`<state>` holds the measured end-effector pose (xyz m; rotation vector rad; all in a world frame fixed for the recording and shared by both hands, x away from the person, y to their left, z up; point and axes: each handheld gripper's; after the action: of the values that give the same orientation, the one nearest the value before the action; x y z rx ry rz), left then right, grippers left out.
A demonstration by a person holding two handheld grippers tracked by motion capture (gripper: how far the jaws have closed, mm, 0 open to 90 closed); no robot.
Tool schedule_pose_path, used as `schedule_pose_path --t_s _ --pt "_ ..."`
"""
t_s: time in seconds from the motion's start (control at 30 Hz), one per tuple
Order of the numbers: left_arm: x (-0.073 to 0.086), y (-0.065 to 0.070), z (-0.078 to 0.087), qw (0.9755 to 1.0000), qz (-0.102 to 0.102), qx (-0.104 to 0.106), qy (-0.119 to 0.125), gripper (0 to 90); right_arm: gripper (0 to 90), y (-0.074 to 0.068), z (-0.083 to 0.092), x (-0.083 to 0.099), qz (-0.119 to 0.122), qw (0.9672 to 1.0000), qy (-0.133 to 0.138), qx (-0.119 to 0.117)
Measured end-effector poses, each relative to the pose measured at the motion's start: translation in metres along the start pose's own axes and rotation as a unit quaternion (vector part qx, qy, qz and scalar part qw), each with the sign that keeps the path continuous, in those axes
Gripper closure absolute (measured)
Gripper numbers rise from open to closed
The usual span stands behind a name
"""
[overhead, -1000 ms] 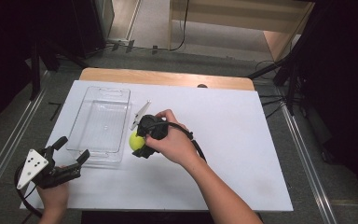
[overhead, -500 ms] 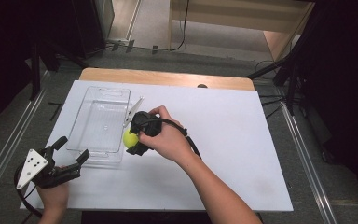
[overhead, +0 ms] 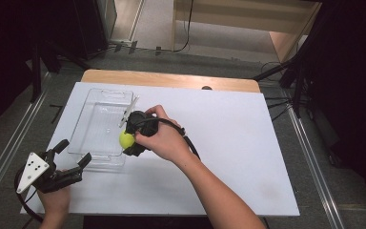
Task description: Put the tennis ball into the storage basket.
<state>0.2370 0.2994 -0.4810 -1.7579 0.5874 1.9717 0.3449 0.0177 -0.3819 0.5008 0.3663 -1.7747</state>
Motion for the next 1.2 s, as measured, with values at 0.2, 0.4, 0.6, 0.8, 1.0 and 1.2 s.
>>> schedule_pose_path --t_s 0.2,0.4,0.6,0.8,1.0,1.2 --pt "0.000 0.000 0.000 1.0000 0.000 0.000 0.000 11.1 23.1 0.002 0.000 -0.008 0.005 1.0000 0.001 -0.001" --pt "0.000 0.000 0.000 1.0000 0.000 0.001 0.000 11.1 23.0 0.004 -0.003 -0.016 0.007 1.0000 0.003 -0.001" --pt "0.000 0.000 0.000 1.0000 0.001 0.000 0.000 11.1 23.0 0.005 -0.008 -0.024 0.011 0.9999 0.004 -0.006" --pt "0.000 0.000 0.000 1.0000 0.001 0.000 0.000 11.1 23.0 0.005 -0.013 -0.033 0.014 0.9999 0.002 -0.007" --pt "0.000 0.000 0.000 1.0000 0.001 0.001 -0.001 11.1 23.1 0.007 -0.021 -0.038 0.017 0.9998 -0.003 -0.007" --pt "0.000 0.000 0.000 1.0000 0.001 0.000 0.000 11.1 23.1 0.009 -0.029 -0.042 0.016 0.9998 -0.009 -0.008"
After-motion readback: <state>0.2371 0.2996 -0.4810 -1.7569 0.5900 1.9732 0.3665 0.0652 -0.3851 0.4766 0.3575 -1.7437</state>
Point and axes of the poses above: each handheld gripper's, and its own axes: z roughly backward along the jaws, x roughly out of its underside, y roughly to its right, and after that the axes turned 3 degrees about x, right-handed
